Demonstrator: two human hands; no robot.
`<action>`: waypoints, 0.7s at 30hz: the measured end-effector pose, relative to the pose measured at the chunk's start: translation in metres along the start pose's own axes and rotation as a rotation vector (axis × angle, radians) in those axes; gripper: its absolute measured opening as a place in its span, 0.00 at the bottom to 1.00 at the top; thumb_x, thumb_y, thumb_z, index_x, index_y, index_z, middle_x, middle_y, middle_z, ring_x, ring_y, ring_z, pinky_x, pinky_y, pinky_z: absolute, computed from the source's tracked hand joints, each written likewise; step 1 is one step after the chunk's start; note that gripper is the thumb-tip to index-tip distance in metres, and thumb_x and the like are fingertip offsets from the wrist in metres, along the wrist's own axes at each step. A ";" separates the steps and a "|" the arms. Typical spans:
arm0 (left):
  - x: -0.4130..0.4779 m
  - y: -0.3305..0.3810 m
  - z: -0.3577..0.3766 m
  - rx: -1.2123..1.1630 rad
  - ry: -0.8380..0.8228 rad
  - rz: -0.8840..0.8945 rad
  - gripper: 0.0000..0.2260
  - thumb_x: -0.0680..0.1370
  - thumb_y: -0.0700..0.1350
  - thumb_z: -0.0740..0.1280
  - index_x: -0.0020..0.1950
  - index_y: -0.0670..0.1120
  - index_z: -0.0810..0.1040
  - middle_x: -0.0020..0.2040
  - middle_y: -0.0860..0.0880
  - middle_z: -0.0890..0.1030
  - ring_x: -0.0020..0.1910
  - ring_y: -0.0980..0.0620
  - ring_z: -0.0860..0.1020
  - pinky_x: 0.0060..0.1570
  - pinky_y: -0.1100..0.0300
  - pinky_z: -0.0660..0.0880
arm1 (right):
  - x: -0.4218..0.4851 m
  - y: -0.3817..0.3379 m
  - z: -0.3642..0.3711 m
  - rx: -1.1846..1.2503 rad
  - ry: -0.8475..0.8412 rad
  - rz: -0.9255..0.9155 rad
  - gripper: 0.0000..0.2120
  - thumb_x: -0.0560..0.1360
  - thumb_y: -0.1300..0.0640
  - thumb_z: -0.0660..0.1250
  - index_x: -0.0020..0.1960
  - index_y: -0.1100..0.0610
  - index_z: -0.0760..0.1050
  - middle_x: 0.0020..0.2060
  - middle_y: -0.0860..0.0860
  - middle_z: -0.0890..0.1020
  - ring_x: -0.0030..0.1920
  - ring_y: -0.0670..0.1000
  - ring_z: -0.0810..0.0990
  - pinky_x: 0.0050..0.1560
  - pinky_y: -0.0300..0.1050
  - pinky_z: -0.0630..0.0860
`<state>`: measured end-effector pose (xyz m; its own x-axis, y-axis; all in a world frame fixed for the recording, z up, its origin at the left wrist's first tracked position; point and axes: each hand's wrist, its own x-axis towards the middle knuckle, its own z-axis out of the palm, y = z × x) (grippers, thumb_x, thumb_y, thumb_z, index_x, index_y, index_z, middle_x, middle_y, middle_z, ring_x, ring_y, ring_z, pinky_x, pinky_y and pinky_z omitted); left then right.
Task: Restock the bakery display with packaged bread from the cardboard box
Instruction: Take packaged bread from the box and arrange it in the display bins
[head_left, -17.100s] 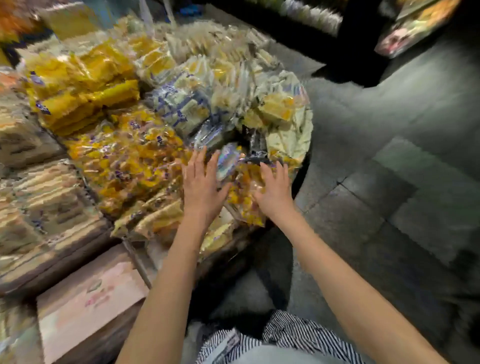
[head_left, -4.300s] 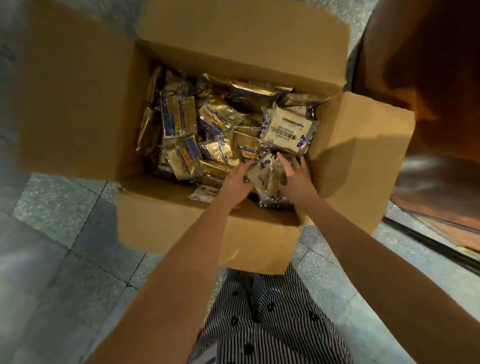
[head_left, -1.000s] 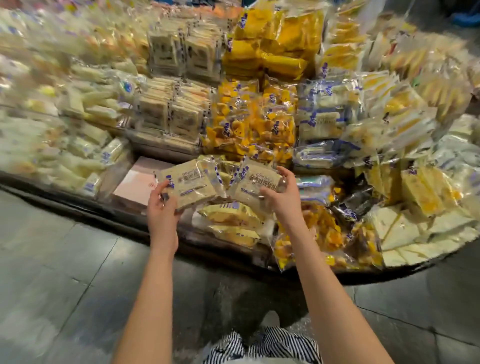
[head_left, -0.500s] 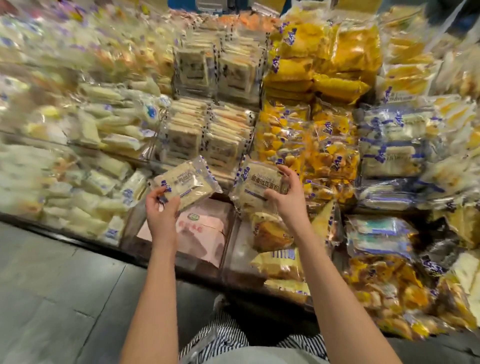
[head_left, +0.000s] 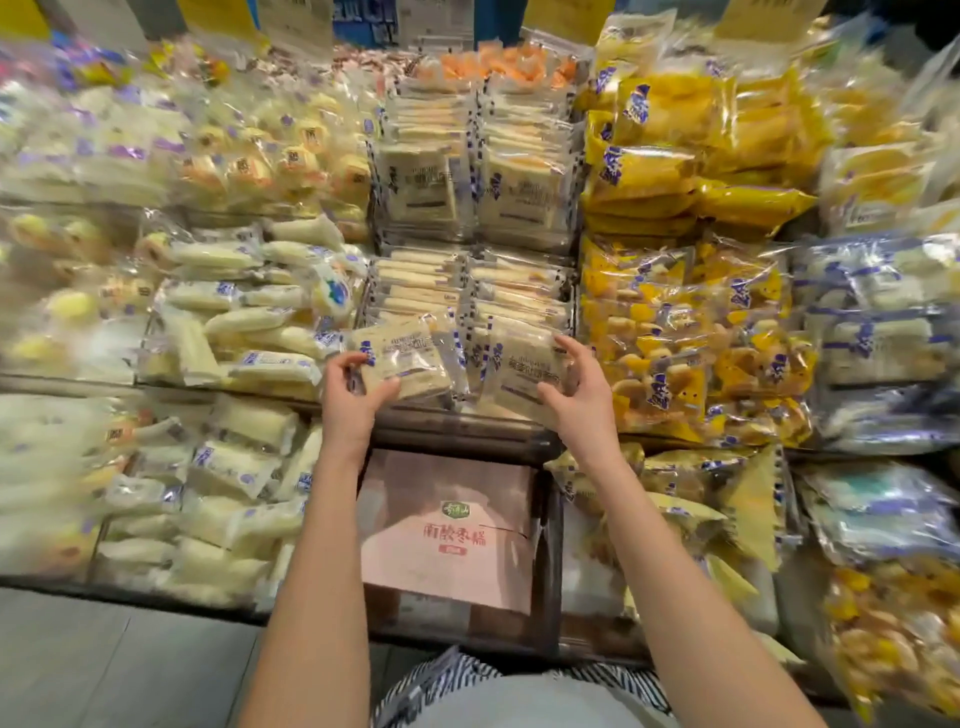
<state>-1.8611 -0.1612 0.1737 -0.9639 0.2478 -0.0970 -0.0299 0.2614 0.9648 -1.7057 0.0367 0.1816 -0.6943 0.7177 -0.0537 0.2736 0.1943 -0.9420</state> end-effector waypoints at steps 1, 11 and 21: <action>0.008 0.000 0.000 0.039 -0.032 0.003 0.21 0.72 0.36 0.75 0.58 0.47 0.68 0.57 0.49 0.72 0.57 0.52 0.71 0.58 0.67 0.67 | 0.003 -0.002 0.004 -0.033 -0.003 -0.022 0.29 0.75 0.66 0.68 0.71 0.46 0.68 0.63 0.47 0.74 0.62 0.46 0.73 0.67 0.48 0.72; 0.027 -0.013 0.021 0.542 0.086 0.143 0.24 0.76 0.39 0.71 0.69 0.44 0.66 0.73 0.44 0.60 0.66 0.46 0.69 0.63 0.52 0.71 | 0.019 0.014 0.040 -0.377 0.098 -0.060 0.29 0.77 0.65 0.67 0.75 0.52 0.63 0.64 0.53 0.72 0.65 0.51 0.69 0.64 0.38 0.65; 0.010 -0.027 0.049 0.665 0.032 0.150 0.46 0.72 0.54 0.75 0.80 0.58 0.47 0.81 0.44 0.44 0.79 0.40 0.48 0.71 0.40 0.62 | 0.017 0.021 0.062 -0.844 0.261 -0.189 0.31 0.71 0.59 0.74 0.72 0.58 0.69 0.78 0.61 0.54 0.78 0.63 0.46 0.76 0.61 0.40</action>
<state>-1.8565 -0.1200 0.1342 -0.9525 0.3015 0.0429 0.2638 0.7465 0.6108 -1.7536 0.0115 0.1404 -0.6320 0.7331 0.2513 0.6393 0.6765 -0.3657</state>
